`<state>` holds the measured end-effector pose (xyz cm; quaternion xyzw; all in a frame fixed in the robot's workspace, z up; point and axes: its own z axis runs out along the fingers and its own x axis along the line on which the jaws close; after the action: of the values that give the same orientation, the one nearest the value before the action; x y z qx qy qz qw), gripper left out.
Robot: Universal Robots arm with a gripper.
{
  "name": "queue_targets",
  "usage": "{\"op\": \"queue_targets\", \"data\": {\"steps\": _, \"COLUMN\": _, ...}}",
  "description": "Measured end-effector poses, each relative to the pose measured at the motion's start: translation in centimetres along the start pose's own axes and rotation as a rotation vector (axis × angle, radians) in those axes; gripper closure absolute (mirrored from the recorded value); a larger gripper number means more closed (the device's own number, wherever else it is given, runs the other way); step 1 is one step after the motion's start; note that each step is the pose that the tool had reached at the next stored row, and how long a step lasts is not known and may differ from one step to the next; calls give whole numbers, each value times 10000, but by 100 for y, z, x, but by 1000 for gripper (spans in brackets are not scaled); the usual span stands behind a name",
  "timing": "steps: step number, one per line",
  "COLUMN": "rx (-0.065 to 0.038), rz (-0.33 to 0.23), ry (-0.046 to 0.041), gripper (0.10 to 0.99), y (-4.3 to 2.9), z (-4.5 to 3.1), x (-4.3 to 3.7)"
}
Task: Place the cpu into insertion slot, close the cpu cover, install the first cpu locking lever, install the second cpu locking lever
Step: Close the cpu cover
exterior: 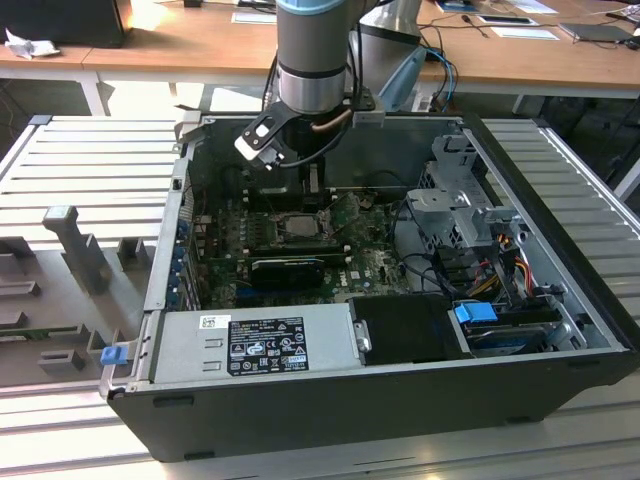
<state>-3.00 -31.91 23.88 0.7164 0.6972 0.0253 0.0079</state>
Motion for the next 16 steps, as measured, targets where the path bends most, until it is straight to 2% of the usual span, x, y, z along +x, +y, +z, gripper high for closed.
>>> {"op": "queue_targets", "data": {"steps": 16, "rx": -1, "rz": 0, "ry": 2, "gripper": 980, "y": 8, "z": -46, "x": 2}}
